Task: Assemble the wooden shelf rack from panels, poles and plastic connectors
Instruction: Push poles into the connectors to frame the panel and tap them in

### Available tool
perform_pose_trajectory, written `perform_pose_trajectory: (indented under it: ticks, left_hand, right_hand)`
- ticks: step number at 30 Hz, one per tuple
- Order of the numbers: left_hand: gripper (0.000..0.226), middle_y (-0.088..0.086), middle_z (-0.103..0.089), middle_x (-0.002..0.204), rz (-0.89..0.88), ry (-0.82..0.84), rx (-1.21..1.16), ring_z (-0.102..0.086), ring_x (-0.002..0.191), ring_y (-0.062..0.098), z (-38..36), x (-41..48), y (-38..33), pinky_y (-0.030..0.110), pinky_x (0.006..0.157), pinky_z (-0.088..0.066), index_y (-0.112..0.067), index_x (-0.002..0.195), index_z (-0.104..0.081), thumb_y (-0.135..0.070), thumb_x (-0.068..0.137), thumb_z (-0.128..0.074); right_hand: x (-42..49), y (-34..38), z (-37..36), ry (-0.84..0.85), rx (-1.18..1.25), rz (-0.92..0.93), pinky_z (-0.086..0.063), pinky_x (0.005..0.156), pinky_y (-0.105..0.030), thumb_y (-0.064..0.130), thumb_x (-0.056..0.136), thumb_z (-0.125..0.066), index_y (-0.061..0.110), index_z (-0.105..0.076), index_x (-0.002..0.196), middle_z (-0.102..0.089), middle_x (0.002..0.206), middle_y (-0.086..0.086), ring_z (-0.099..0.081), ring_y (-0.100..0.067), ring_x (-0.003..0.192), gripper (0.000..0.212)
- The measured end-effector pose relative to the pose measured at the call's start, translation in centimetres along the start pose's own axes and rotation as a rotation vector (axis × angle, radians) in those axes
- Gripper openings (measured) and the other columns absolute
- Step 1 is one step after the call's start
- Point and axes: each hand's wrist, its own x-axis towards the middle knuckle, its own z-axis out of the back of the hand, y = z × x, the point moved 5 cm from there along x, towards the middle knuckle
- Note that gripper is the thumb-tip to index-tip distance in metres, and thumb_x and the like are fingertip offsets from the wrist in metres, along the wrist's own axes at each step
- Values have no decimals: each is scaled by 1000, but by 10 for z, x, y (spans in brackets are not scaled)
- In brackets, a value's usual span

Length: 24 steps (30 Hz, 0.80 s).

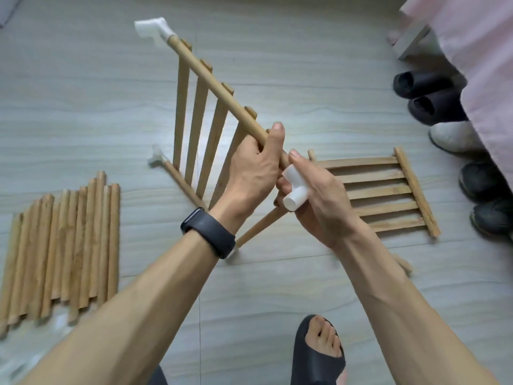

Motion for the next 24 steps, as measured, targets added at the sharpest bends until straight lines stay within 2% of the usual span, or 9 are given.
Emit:
perform_pose_trajectory:
  ticks: [2,5,10,14,16,18,20,22,24]
  left_hand:
    - [51,-7,-60,57,-3,5,-11,-61,53,13,3,0,1,31,55,-50,-18,78,-56,-67,92,-50]
    - [51,-10,-62,61,4,17,-65,-64,58,11,6,-2,4,32,60,-52,-16,83,-58,-67,90,-55]
    - [51,-13,-61,61,3,6,-118,-61,53,9,14,-3,8,28,59,-47,-16,84,-59,-68,85,-58]
    - [54,-11,-60,60,16,19,-117,-59,53,11,16,-9,4,35,62,-47,-17,85,-58,-71,84,-57]
    - [55,-7,-58,57,12,56,-95,-57,54,14,18,-10,1,42,66,-50,-18,84,-56,-73,86,-55]
    - [54,-2,-57,57,7,115,-71,-57,57,18,18,-12,-3,47,74,-51,-19,83,-54,-73,89,-52]
    - [51,-1,-58,58,7,145,-77,-58,60,19,17,-17,-5,41,72,-55,-19,84,-53,-69,92,-52]
    - [50,-2,-59,59,4,150,-121,-60,61,16,17,-20,-7,31,62,-55,-17,85,-53,-66,93,-54]
    - [53,-6,-61,63,-8,124,-109,-61,68,9,20,-20,-10,26,70,-50,-17,85,-56,-70,91,-55]
  right_hand:
    - [-2,-2,-4,-9,11,42,-42,65,-25,35,106,-49,13,-76,113,-55,87,1,-52,-6,67,35]
    - [-5,-1,-3,-130,-135,82,-40,67,-32,45,106,-44,22,-82,89,-60,80,-8,-53,-10,63,48]
    - [-7,1,-6,-172,-253,90,-40,67,-36,50,103,-46,28,-79,76,-67,77,-7,-54,-14,59,49]
    - [-13,4,-13,-213,-284,84,-45,61,-29,45,106,-43,34,-80,72,-69,69,-5,-63,-15,66,51]
    - [-15,7,-15,-225,-292,47,-46,62,-30,40,109,-41,29,-80,68,-67,64,-3,-63,-14,65,58]
    - [-15,10,-18,-268,-286,-4,-47,68,-37,37,110,-41,15,-76,71,-65,62,-2,-59,-12,56,57]
    - [-16,12,-20,-316,-286,-90,-50,72,-40,35,110,-43,7,-69,87,-65,62,1,-54,-10,48,44]
    - [-15,19,-22,-332,-351,-158,-53,73,-40,38,109,-43,6,-65,92,-63,61,4,-49,-9,44,43]
    - [-14,35,-21,-318,-504,-169,-53,73,-38,45,108,-43,8,-66,87,-61,59,3,-48,-10,45,48]
